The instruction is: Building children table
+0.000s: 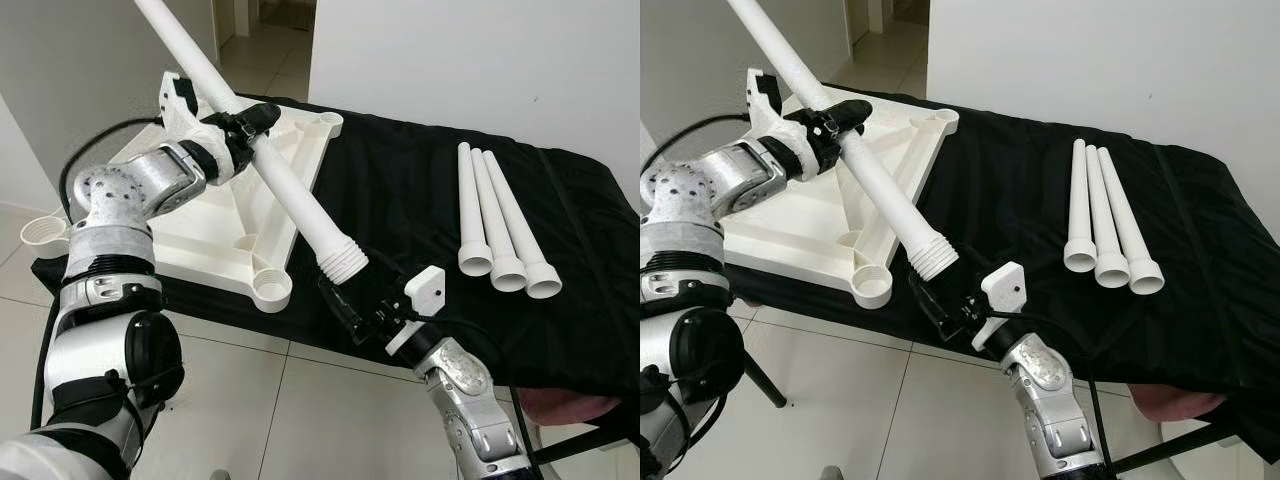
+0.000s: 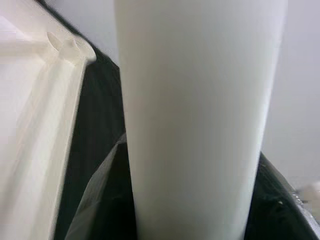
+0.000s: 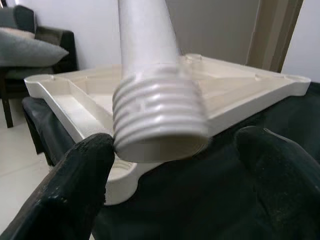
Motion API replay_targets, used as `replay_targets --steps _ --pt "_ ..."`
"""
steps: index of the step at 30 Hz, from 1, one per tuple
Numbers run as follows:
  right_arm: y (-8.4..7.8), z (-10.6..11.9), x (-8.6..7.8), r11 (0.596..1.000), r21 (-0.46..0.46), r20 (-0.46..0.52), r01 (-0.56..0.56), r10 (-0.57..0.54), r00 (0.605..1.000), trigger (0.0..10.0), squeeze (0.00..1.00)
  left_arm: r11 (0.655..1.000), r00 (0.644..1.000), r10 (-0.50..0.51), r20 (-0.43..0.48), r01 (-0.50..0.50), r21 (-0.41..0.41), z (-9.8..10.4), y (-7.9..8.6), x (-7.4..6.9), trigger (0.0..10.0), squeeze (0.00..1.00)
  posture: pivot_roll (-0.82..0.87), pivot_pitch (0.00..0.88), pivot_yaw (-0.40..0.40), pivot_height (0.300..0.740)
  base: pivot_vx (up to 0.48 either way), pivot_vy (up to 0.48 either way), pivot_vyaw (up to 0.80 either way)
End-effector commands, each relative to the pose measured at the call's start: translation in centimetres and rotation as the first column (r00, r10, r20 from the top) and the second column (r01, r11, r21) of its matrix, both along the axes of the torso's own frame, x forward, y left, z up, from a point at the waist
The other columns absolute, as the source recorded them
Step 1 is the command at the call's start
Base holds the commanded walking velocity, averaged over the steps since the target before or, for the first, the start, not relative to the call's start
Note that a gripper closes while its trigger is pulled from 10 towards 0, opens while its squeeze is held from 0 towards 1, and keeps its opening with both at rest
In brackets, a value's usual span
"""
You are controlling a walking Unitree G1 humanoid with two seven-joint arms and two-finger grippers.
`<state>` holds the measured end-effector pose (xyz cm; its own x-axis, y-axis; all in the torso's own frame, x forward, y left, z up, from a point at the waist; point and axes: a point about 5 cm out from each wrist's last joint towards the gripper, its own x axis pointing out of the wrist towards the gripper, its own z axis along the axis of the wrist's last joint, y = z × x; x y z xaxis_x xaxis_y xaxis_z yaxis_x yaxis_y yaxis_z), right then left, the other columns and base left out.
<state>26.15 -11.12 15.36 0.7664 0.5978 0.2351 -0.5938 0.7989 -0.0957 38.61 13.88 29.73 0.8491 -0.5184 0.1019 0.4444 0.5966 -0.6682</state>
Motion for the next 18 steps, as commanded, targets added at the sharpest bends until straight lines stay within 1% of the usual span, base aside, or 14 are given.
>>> replay_targets --steps 1,2,3,4,5,6,7,8,10,11,13,15,16,18 --pt "-1.1 0.5 0.5 0.999 -0.013 0.002 0.044 -0.044 0.999 10.0 0.0 0.997 0.989 -0.057 0.133 0.05 0.054 1.1 -0.1 -0.4 10.0 0.0 0.03 0.0 -0.065 0.74 0.0 0.0 0.0" --pt "-1.1 0.5 0.5 0.999 -0.013 0.002 0.044 -0.044 0.999 10.0 0.0 0.997 0.989 -0.057 0.133 0.05 0.054 1.1 -0.1 -0.4 10.0 0.0 0.03 0.0 -0.065 0.74 0.0 0.0 0.0" --pt "-1.2 0.6 0.6 0.998 -0.048 -0.01 0.04 -0.04 0.999 10.0 0.0 0.995 0.984 -0.051 0.171 0.036 0.089 1.3 -0.4 -0.5 10.0 0.0 0.03 0.0 -0.067 0.74 0.0 0.0 0.0" --pt "-1.2 0.6 0.6 0.998 -0.048 -0.01 0.04 -0.04 0.999 10.0 0.0 0.995 0.984 -0.051 0.171 0.036 0.089 1.3 -0.4 -0.5 10.0 0.0 0.03 0.0 -0.067 0.74 0.0 0.0 0.0" --pt "-1.1 0.8 0.7 0.996 -0.09 -0.002 0.024 -0.024 1.0 10.0 0.0 0.994 0.978 -0.03 0.208 0.006 0.112 1.6 -0.5 -0.5 10.0 0.0 0.02 0.0 -0.071 0.74 0.0 0.0 0.0" --pt "-1.1 0.8 0.7 0.996 -0.09 -0.002 0.024 -0.024 1.0 10.0 0.0 0.994 0.978 -0.03 0.208 0.006 0.112 1.6 -0.5 -0.5 10.0 0.0 0.02 0.0 -0.071 0.74 0.0 0.0 0.0" --pt "-0.9 1.1 0.9 0.99 -0.138 -0.004 0.003 -0.004 1.0 10.0 0.0 0.992 0.968 -0.014 0.25 -0.019 0.128 2.2 -0.7 -0.6 10.0 0.0 0.02 0.0 -0.077 0.74 0.0 0.0 0.0" --pt "-0.9 1.1 0.9 0.99 -0.138 -0.004 0.003 -0.004 1.0 10.0 0.0 0.992 0.968 -0.014 0.25 -0.019 0.128 2.2 -0.7 -0.6 10.0 0.0 0.02 0.0 -0.077 0.74 0.0 0.0 0.0" --pt "-0.4 1.8 1.3 0.978 -0.204 -0.002 -0.048 0.048 0.999 10.0 0.0 0.987 0.945 0.017 0.328 -0.069 0.148 3.4 -1.0 -0.9 10.0 0.0 0.03 0.0 -0.084 0.74 0.0 0.0 0.0" --pt "-0.4 1.8 1.3 0.978 -0.204 -0.002 -0.048 0.048 0.999 10.0 0.0 0.987 0.945 0.017 0.328 -0.069 0.148 3.4 -1.0 -0.9 10.0 0.0 0.03 0.0 -0.084 0.74 0.0 0.0 0.0" --pt "-0.1 2.5 1.7 0.974 -0.22 0.007 -0.056 0.059 0.998 10.0 0.0 0.983 0.928 0.029 0.371 -0.093 0.156 4.2 -1.2 -1.2 10.0 0.0 0.03 0.0 -0.088 0.74 0.0 0.0 0.0" --pt "-0.1 2.5 1.7 0.974 -0.22 0.007 -0.056 0.059 0.998 10.0 0.0 0.983 0.928 0.029 0.371 -0.093 0.156 4.2 -1.2 -1.2 10.0 0.0 0.03 0.0 -0.088 0.74 0.0 0.0 0.0" --pt "0.1 2.9 2.0 0.973 -0.224 0.014 -0.061 0.065 0.998 10.0 0.0 0.98 0.917 0.032 0.398 -0.107 0.167 4.5 -1.4 -1.4 10.0 0.0 0.03 0.0 -0.089 0.74 0.0 0.0 0.0" --pt "0.4 3.3 2.3 0.971 -0.228 0.023 -0.068 0.076 0.997 10.0 0.0 0.977 0.908 0.026 0.419 -0.111 0.18 4.7 -1.7 -1.7 10.0 0.0 0.03 0.0 -0.089 0.74 0.0 0.0 0.0"
